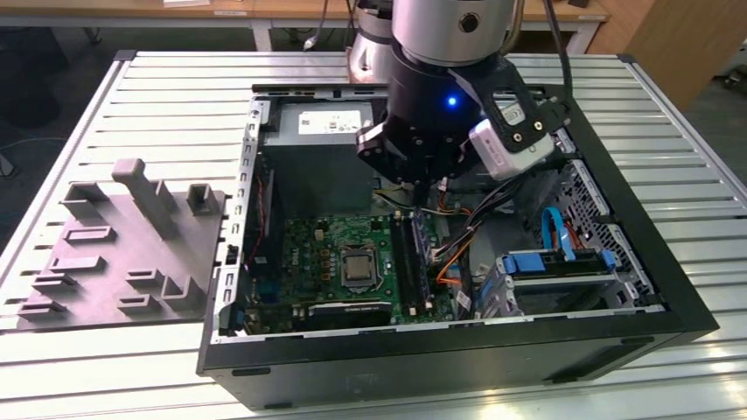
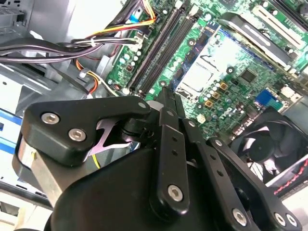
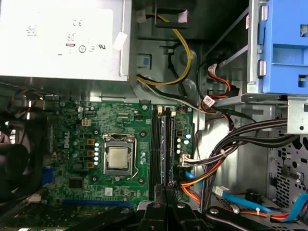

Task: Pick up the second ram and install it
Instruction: 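Insert the second ram into the second slot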

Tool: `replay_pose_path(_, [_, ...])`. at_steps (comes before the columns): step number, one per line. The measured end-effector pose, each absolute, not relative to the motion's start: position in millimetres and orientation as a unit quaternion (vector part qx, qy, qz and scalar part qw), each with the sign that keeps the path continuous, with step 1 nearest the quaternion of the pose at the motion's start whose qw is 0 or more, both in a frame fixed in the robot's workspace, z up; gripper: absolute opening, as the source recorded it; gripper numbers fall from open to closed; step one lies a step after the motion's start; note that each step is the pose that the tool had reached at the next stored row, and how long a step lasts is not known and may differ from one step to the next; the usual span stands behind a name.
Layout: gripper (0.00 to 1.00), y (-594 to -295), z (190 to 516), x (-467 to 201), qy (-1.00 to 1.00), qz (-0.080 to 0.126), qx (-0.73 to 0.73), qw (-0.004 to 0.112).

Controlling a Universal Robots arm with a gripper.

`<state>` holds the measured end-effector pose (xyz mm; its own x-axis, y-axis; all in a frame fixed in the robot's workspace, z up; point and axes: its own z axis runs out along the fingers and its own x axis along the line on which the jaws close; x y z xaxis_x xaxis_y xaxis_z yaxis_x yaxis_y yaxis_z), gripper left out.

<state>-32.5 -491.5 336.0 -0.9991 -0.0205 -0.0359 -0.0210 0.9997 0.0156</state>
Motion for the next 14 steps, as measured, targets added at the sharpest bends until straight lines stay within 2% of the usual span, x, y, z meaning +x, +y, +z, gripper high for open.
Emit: replay_pose_path(14, [0.11, -491, 313, -27, 1.0, 0.008, -0.01, 0.018])
